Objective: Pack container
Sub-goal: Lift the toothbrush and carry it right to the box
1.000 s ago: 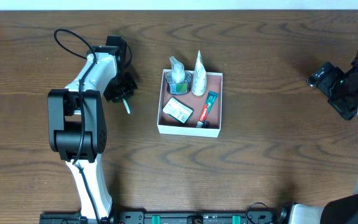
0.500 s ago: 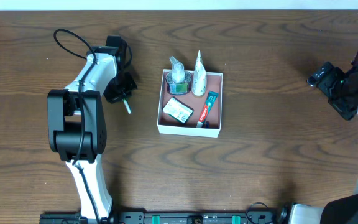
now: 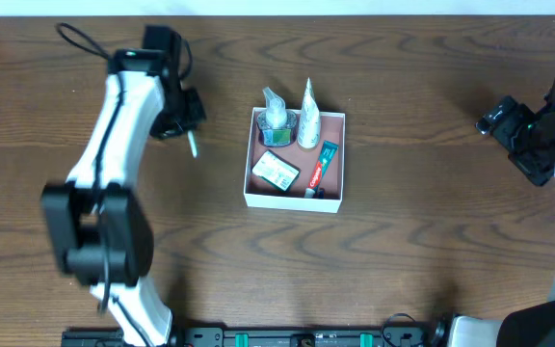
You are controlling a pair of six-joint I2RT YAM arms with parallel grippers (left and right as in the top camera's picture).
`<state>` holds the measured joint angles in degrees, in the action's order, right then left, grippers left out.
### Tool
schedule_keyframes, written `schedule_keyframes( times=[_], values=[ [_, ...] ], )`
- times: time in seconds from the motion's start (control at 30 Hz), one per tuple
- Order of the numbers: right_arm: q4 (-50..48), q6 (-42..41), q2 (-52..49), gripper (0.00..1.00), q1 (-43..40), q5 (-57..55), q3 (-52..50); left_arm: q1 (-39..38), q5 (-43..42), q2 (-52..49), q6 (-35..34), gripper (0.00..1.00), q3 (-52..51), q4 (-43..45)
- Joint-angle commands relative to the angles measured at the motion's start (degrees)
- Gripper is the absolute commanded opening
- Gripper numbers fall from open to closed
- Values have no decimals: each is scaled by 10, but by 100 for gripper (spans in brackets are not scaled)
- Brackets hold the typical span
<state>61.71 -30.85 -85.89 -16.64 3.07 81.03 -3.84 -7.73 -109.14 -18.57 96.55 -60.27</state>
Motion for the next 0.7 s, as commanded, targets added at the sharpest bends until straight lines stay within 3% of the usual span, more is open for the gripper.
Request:
schedule_keyframes(
  times=[0.0,0.33,0.67],
  values=[
    [0,-6,-4,99,-2,2,5,-10,-60,74,36,6,14,-6],
    [0,-6,-4,99,-2,2,5,-150,-86,215,35,6,14,2],
    [0,-6,-4,99,-2,2,5,-323,-39,180,-15,5,12,34]
  ],
)
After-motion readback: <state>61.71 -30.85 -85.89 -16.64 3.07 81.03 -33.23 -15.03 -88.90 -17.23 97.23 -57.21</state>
